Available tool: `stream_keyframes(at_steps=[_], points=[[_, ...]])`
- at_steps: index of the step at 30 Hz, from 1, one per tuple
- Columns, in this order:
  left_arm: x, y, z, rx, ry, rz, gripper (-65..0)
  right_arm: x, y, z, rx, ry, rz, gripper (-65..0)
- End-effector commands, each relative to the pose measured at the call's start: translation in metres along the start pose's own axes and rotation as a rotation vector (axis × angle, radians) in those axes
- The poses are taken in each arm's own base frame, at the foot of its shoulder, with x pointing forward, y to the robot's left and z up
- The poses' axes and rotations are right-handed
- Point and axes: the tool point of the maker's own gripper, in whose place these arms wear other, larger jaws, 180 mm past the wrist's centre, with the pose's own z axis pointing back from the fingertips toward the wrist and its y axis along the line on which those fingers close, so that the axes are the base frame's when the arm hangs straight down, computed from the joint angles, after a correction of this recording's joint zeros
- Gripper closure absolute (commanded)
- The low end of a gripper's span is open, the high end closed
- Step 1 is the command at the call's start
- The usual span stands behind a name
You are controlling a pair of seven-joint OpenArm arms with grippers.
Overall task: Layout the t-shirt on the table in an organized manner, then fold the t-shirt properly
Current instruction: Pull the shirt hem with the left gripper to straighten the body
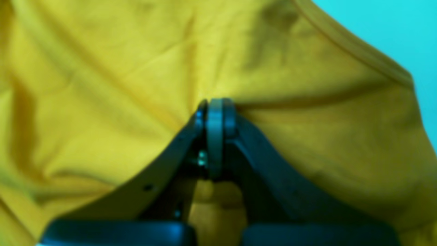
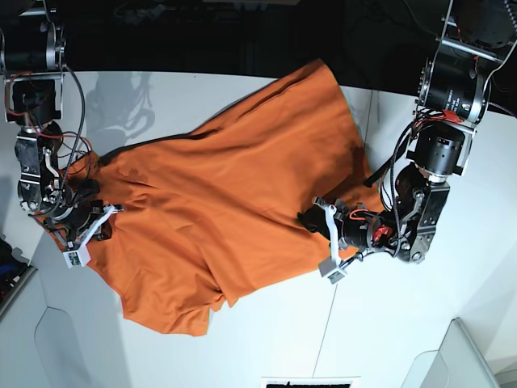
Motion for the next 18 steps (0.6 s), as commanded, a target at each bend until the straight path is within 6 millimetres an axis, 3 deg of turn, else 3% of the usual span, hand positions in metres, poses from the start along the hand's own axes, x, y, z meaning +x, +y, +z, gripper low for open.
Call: stream_keyframes(at_steps=[1, 6, 12, 15, 18], points=[[0.007, 0.022, 0.012, 0.080, 0.033, -0.015, -1.3, -0.013, 0.001, 0.004, 0.002, 0.058, 0.024, 0.0], [0.031, 0.034, 0.027, 0.108, 0.002, -0.026, -1.3, -0.007, 0.030, 0.020, 0.045, -0.020, 0.061, 0.0], [0.054, 0.028, 0.049, 0.020, -0.121, 0.036, -1.3, 0.041, 0.034, 0.034, 0.010, -0.165, 0.080, 0.0], [0.053, 0.033, 0.065, 0.003, -0.148, 0.061, -1.3, 0.059, 0.035, 0.032, 0.003, -0.191, 0.093, 0.0], [0.038, 0.043, 0.071, 0.018, -0.131, 0.083, -1.3, 0.077, 0.040, 0.026, -0.003, -0.213, 0.105, 0.0]])
